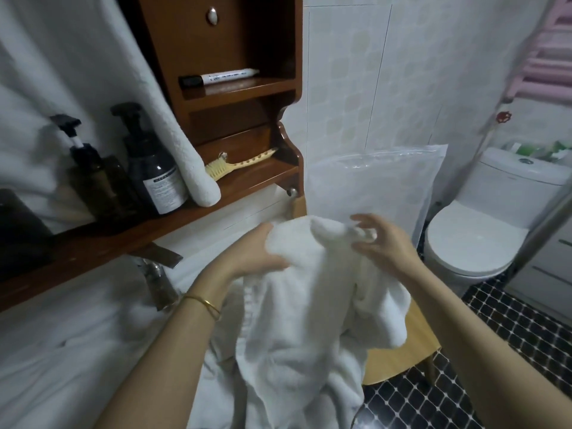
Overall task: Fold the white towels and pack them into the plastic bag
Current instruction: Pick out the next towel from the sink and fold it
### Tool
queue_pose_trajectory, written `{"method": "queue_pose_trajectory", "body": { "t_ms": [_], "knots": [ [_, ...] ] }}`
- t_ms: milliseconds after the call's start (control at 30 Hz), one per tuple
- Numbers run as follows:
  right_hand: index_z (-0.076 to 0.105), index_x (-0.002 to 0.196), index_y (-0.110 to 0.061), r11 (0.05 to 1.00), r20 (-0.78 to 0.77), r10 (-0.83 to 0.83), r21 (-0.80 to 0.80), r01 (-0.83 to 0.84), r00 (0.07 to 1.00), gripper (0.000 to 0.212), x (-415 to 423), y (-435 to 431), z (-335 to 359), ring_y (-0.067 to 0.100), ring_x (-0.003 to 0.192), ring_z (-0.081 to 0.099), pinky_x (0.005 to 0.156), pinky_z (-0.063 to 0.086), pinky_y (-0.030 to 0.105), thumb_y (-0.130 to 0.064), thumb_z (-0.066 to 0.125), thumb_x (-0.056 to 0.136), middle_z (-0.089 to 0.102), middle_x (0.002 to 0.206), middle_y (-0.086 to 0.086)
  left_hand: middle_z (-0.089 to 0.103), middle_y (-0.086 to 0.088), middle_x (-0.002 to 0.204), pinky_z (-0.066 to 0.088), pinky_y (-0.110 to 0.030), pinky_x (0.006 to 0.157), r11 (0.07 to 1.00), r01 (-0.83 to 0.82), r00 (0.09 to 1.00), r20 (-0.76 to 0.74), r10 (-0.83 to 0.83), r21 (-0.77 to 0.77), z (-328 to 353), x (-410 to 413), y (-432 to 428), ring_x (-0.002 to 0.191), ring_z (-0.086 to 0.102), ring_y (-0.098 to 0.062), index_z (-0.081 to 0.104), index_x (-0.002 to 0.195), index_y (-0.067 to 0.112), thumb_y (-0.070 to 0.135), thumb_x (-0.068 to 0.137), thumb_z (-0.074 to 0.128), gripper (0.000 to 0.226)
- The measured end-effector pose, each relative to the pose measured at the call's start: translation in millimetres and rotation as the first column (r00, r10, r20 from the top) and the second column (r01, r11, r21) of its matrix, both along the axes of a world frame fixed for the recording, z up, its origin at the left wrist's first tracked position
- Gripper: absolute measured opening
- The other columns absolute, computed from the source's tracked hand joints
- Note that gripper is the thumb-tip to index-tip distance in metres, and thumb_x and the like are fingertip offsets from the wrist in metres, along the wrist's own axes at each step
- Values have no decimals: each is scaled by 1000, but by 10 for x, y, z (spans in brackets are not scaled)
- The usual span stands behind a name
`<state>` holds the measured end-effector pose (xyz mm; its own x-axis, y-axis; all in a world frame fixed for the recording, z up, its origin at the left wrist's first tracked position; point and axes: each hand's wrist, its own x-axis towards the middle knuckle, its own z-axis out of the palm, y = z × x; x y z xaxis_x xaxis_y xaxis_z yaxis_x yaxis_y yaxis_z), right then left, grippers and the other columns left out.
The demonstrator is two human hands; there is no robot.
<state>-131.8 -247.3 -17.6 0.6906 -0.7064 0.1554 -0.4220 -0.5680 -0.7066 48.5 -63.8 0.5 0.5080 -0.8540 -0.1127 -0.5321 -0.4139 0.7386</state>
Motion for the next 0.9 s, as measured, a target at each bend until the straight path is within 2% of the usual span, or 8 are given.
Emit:
{"method": "queue_pose_trajectory", "body": {
  "t_ms": [133,200,333,433,567,667,800,900],
  "knots": [
    [69,98,-28,991,-24,136,0,-136,990,20,154,206,-90,8,73,56,68,40,26,-18,70,80,61,76,-14,62,18,96,52,-15,72,965,-100,941,-337,13,-242,-38,-319,-40,90,60,-2,56,104,29,40,70,81,44],
    [70,87,-26,997,51,62,37,-64,997,13,166,232,-139,11,71,56,65,42,25,-15,69,80,61,75,-11,62,20,73,46,-15,59,922,-243,881,-466,80,-301,-87,-462,-43,74,58,-4,60,85,24,48,72,74,31],
    [66,82,-25,936,276,-108,353,4,955,17,42,246,-150,10,64,54,53,39,16,-9,63,78,59,73,-8,61,10,80,43,-26,64,809,-419,886,-381,265,-412,-189,-621,-80,75,55,-11,40,66,17,19,63,69,28],
    [58,83,-17,868,422,-53,468,-167,905,26,-32,293,-7,7,59,51,50,39,14,-7,48,61,55,75,-3,67,7,99,47,-19,79,817,-320,932,-314,181,-480,-150,-709,-196,95,60,-8,47,74,15,1,67,54,18],
    [49,85,-13,833,553,53,435,-342,831,35,-69,262,259,15,70,46,54,37,22,-2,40,53,50,81,2,59,5,120,47,-18,90,946,128,930,-295,-219,-299,-94,-775,-412,114,54,-6,51,125,11,7,71,59,55],
    [50,86,-14,873,540,97,357,-333,836,38,-114,226,407,14,74,49,59,40,20,0,43,51,51,85,2,64,-10,110,50,-33,87,956,209,926,-273,-262,-207,-147,-821,-550,100,60,-18,58,116,3,8,83,68,36],
    [58,94,-17,990,284,134,-3,-138,950,33,-211,99,429,10,73,49,61,37,14,2,61,67,54,87,1,64,-17,87,43,-28,70,937,-139,989,-90,116,-322,-52,-651,-678,78,54,-18,64,87,0,20,93,57,22],
    [59,93,-15,960,48,77,-272,-61,996,13,-185,34,350,23,78,49,64,36,33,-12,66,82,54,83,1,65,-5,90,50,-30,73,908,-216,921,234,312,-360,229,-462,-727,82,58,-18,62,92,15,31,97,49,22]
  ]
}}
